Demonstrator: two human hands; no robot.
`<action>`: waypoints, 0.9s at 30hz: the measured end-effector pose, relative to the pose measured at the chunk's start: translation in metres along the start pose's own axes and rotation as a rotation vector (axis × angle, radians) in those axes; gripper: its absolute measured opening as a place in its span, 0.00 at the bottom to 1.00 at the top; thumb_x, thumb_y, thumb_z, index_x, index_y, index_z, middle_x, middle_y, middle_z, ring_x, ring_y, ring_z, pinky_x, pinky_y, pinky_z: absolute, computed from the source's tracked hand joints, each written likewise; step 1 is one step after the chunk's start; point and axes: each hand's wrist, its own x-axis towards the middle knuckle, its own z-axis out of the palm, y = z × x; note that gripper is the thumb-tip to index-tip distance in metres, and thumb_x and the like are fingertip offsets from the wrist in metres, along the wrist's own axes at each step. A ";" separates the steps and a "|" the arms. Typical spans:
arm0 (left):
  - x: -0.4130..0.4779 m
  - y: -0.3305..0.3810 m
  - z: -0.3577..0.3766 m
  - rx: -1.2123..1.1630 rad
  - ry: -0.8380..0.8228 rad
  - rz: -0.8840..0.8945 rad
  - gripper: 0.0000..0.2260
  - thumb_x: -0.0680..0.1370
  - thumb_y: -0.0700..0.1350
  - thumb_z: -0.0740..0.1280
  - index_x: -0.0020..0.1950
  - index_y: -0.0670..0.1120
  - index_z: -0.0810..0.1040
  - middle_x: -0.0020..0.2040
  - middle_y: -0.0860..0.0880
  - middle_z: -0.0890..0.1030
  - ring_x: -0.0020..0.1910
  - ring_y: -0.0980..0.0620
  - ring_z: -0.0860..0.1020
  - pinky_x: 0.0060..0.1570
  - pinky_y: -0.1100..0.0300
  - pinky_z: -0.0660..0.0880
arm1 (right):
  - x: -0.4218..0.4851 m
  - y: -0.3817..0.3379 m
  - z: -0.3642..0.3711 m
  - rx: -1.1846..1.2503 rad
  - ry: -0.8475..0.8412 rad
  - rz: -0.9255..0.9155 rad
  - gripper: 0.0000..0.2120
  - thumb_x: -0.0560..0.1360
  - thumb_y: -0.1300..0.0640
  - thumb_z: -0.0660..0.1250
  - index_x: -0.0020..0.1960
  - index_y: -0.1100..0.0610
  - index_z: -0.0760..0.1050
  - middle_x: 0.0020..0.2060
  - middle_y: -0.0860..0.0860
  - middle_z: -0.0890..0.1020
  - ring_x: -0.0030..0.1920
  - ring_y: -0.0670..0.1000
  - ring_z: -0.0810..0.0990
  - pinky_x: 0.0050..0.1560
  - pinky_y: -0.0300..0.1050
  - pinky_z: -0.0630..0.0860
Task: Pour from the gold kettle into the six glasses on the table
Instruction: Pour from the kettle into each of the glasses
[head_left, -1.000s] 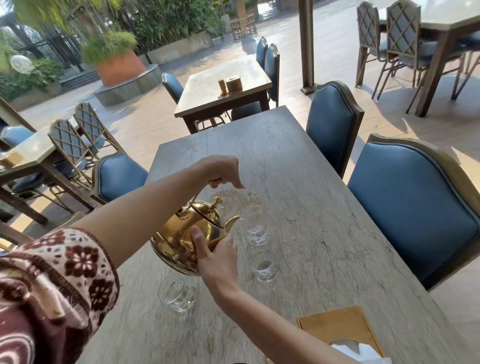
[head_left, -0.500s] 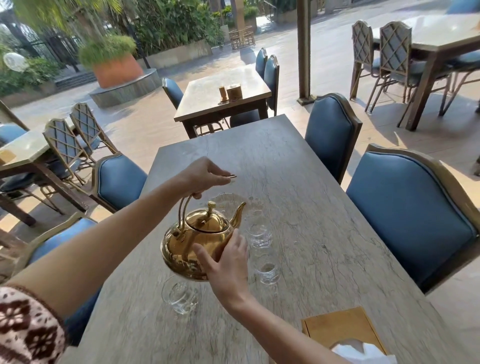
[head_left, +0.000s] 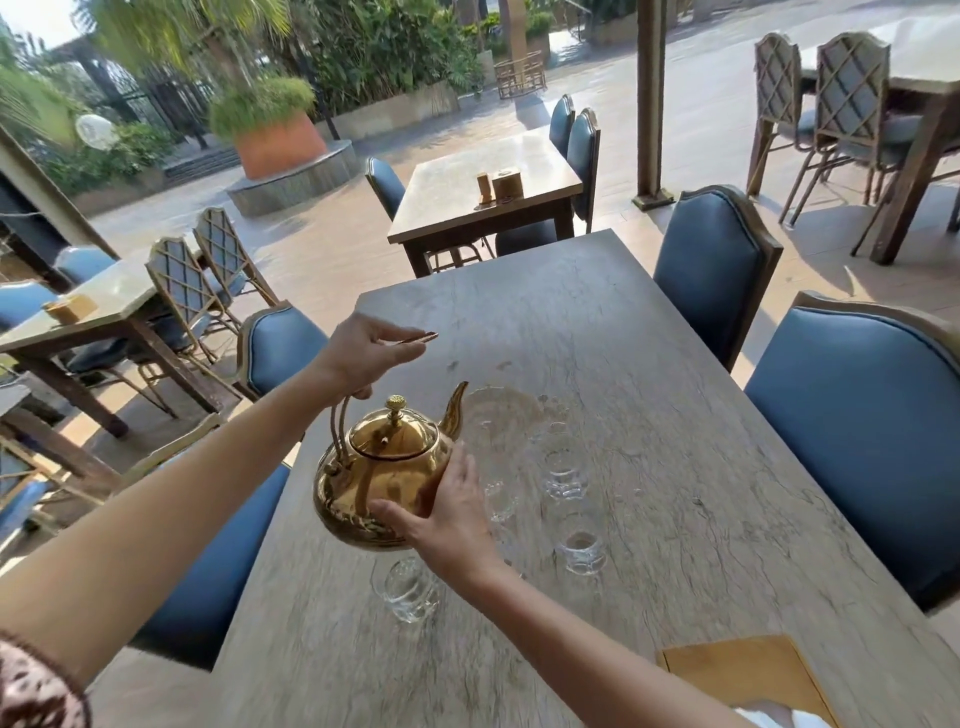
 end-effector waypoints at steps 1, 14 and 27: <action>0.000 -0.002 0.000 0.018 -0.016 -0.019 0.16 0.77 0.41 0.67 0.64 0.38 0.77 0.16 0.55 0.73 0.14 0.58 0.61 0.14 0.66 0.63 | -0.001 0.000 0.005 0.024 -0.016 0.014 0.61 0.69 0.32 0.71 0.82 0.59 0.38 0.82 0.56 0.50 0.83 0.56 0.47 0.82 0.57 0.50; 0.014 -0.016 0.026 0.322 -0.304 -0.201 0.14 0.75 0.43 0.70 0.58 0.38 0.82 0.30 0.53 0.72 0.22 0.54 0.65 0.18 0.66 0.64 | -0.019 -0.002 0.051 0.258 -0.087 0.221 0.59 0.62 0.25 0.68 0.78 0.62 0.55 0.75 0.58 0.63 0.77 0.58 0.62 0.78 0.58 0.62; 0.041 -0.011 0.046 0.387 -0.402 -0.260 0.15 0.73 0.45 0.72 0.58 0.39 0.82 0.29 0.48 0.68 0.23 0.54 0.62 0.20 0.64 0.63 | -0.013 -0.004 0.042 0.368 -0.047 0.306 0.44 0.62 0.26 0.69 0.64 0.58 0.68 0.60 0.53 0.71 0.64 0.55 0.73 0.70 0.56 0.72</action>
